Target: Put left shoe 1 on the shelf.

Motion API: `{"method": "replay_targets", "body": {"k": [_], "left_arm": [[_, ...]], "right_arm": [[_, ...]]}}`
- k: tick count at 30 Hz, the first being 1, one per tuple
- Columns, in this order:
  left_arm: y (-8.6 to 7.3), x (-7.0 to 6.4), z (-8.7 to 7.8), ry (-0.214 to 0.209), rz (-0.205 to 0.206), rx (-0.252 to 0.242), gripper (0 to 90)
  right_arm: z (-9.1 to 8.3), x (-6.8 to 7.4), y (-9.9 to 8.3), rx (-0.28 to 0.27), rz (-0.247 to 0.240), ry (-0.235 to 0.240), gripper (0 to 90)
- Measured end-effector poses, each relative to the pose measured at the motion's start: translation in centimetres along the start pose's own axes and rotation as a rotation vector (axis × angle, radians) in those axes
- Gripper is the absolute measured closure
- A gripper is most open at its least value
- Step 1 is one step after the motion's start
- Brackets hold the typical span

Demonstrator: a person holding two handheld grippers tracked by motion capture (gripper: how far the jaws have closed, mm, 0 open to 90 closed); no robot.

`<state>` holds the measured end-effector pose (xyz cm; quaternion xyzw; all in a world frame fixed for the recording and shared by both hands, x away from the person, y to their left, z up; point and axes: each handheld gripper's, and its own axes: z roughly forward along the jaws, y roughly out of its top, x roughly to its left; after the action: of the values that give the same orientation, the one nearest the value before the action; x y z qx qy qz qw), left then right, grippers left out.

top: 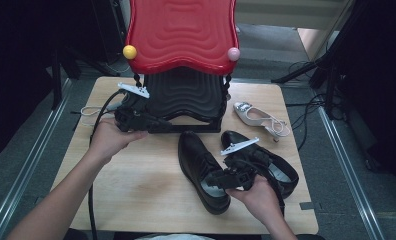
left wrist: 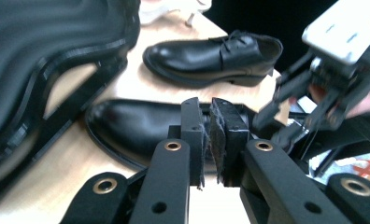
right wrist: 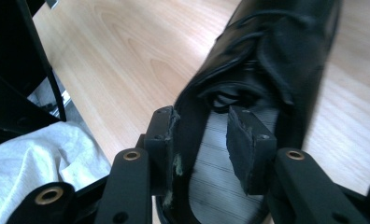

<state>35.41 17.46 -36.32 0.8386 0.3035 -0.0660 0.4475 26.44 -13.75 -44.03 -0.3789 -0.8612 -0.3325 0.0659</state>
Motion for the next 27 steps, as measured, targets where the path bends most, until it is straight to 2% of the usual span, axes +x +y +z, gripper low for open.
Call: {"method": "replay_targets", "body": {"k": [7,13,14,15,18,19,21,23,25,27], "left_arm": [[3.2,-0.6,-1.9,0.032,0.045,-0.034,83.0],[6.2,-0.6,-3.7,0.060,0.085,-0.058,82.7],[6.2,-0.6,-3.7,0.060,0.085,-0.058,82.6],[7.2,-0.5,-4.3,0.073,0.092,-0.059,82.6],[8.6,-0.3,-5.2,0.090,0.105,-0.079,82.2],[8.6,-0.3,-5.2,0.090,0.105,-0.079,82.3],[10.1,-0.1,-5.9,0.106,0.113,-0.085,82.1],[11.0,0.1,-6.2,0.127,0.115,-0.079,82.1],[11.3,0.1,-6.3,0.130,0.110,-0.079,82.1],[12.7,0.4,-6.4,0.160,0.120,-0.079,82.1]], "right_arm": [[2.0,0.6,0.2,0.054,-0.011,0.020,62.5],[3.4,0.7,0.3,0.078,-0.012,0.029,61.6],[3.4,0.7,0.3,0.078,-0.012,0.029,61.6],[3.9,0.8,0.4,0.093,-0.011,0.024,61.7],[4.5,1.0,0.4,0.108,-0.011,0.017,61.9],[4.5,1.0,0.4,0.108,-0.011,0.017,61.9],[5.4,1.2,0.5,0.125,-0.019,-0.002,62.3],[5.9,1.4,0.6,0.136,-0.033,-0.023,62.2],[6.2,1.4,0.6,0.146,-0.041,-0.032,62.7],[6.3,1.4,0.7,0.151,-0.042,-0.045,65.6]]}}
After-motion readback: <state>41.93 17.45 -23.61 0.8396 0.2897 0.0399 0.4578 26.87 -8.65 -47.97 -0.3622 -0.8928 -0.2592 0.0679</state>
